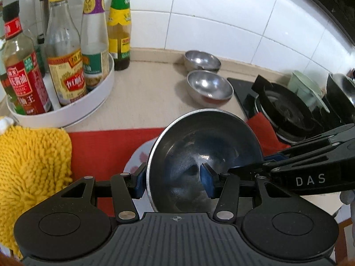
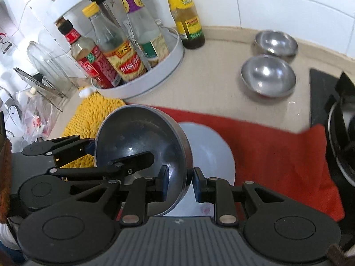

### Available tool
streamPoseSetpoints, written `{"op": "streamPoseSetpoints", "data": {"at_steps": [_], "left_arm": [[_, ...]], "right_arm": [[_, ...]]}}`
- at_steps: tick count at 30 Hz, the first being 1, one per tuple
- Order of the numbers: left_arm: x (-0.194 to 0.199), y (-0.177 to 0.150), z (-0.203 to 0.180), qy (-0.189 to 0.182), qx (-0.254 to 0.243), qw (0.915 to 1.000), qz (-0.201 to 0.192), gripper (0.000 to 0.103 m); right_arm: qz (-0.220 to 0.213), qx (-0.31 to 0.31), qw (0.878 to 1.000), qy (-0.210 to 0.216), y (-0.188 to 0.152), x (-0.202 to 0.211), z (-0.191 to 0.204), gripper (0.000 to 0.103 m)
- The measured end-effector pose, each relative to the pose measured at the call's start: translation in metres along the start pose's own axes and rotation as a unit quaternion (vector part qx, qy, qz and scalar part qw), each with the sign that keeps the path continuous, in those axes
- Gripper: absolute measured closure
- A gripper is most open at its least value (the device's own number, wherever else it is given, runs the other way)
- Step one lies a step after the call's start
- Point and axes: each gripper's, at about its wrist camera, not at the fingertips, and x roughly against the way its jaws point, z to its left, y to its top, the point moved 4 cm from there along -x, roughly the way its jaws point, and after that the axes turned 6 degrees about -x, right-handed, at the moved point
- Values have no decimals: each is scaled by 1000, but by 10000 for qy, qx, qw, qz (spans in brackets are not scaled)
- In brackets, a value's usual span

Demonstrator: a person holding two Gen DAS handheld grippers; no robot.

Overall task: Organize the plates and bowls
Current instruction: 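Lift the steel bowl with both grippers and lower it onto the plate stack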

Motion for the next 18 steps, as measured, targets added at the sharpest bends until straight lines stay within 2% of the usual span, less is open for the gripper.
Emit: {"op": "streamPoseSetpoints", "data": {"at_steps": [8, 18], "left_arm": [[-2, -10, 4, 16, 21, 9999, 127, 47], [-20, -13, 12, -2, 130, 9992, 367, 47]], "right_arm": [[150, -227, 9996, -24, -21, -8, 0, 81], [428, -399, 9983, -17, -21, -25, -2, 81]]}}
